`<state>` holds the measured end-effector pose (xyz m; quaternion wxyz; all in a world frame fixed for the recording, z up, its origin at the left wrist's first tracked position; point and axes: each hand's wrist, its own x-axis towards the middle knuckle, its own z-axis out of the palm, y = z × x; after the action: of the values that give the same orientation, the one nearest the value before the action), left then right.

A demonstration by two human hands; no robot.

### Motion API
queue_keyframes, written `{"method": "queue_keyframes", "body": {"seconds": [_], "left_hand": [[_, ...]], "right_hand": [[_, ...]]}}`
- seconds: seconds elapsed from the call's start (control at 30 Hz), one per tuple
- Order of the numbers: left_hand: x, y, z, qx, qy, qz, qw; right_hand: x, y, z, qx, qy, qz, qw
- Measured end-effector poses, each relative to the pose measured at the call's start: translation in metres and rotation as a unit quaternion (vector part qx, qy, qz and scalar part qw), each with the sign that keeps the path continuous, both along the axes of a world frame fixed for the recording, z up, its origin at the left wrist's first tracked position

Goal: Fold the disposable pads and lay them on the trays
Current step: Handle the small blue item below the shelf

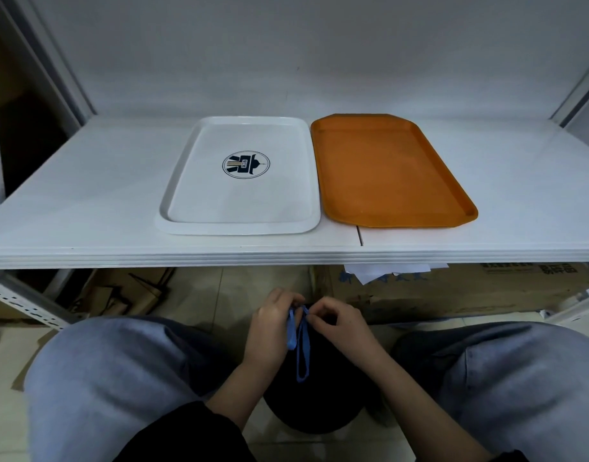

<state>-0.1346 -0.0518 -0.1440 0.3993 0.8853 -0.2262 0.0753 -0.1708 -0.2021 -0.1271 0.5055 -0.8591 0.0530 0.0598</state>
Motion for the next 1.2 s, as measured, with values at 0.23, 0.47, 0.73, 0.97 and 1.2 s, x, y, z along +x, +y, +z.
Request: {"method": "queue_keyframes", "body": {"seconds": [0.23, 0.47, 0.73, 0.97, 1.2], "left_hand": [[-0.008, -0.002, 0.001, -0.043, 0.101, 0.039, 0.993], [-0.008, -0.001, 0.005, -0.014, 0.142, 0.033, 0.989], [-0.001, -0.002, 0.008, -0.173, 0.268, 0.023, 0.947], [-0.001, 0.0, 0.011, -0.216, 0.307, 0.018, 0.927], [-0.001, 0.004, 0.001, -0.247, 0.332, 0.056, 0.909]], "right_hand": [[-0.001, -0.005, 0.007, 0.122, 0.062, -0.01, 0.99], [-0.001, -0.007, 0.005, 0.173, 0.092, 0.008, 0.981], [-0.001, -0.01, -0.002, 0.219, 0.079, -0.014, 0.972], [0.007, -0.008, -0.003, 0.21, 0.031, -0.102, 0.972], [0.007, -0.013, -0.002, -0.098, -0.166, -0.038, 0.981]]}}
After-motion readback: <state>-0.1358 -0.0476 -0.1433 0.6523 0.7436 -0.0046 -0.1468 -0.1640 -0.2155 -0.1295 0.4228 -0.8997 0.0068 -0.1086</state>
